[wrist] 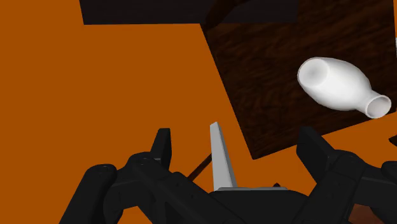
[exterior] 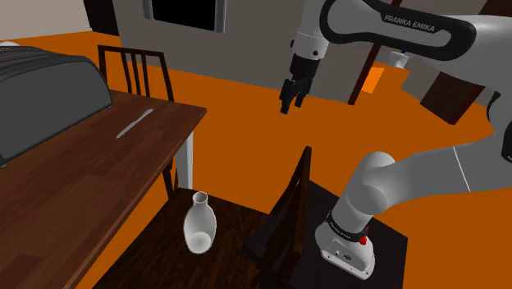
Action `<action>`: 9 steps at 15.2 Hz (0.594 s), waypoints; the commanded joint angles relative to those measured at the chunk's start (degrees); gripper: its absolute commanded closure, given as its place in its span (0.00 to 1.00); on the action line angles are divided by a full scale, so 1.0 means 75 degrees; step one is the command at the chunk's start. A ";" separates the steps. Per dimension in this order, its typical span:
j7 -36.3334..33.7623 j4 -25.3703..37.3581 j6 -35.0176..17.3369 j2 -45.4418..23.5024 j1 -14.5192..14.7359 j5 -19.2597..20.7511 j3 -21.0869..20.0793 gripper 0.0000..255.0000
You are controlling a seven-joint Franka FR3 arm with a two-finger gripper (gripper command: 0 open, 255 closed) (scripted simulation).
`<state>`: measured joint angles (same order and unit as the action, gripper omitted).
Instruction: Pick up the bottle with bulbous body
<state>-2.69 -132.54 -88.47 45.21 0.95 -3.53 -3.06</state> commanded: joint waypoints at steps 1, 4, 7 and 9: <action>0.0000 0.0000 0.0000 0.0000 0.0000 0.0000 0.0000 0.00; -0.0430 -0.0312 -0.0487 -0.0205 0.0126 -0.0272 -0.0428 0.00; -0.0853 -0.0543 -0.0994 -0.0505 0.0251 -0.0531 -0.0865 0.00; -0.1132 -0.0651 -0.1343 -0.0757 0.0328 -0.0690 -0.1161 0.00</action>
<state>-10.23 -137.10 -97.02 40.71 3.20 -8.18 -10.77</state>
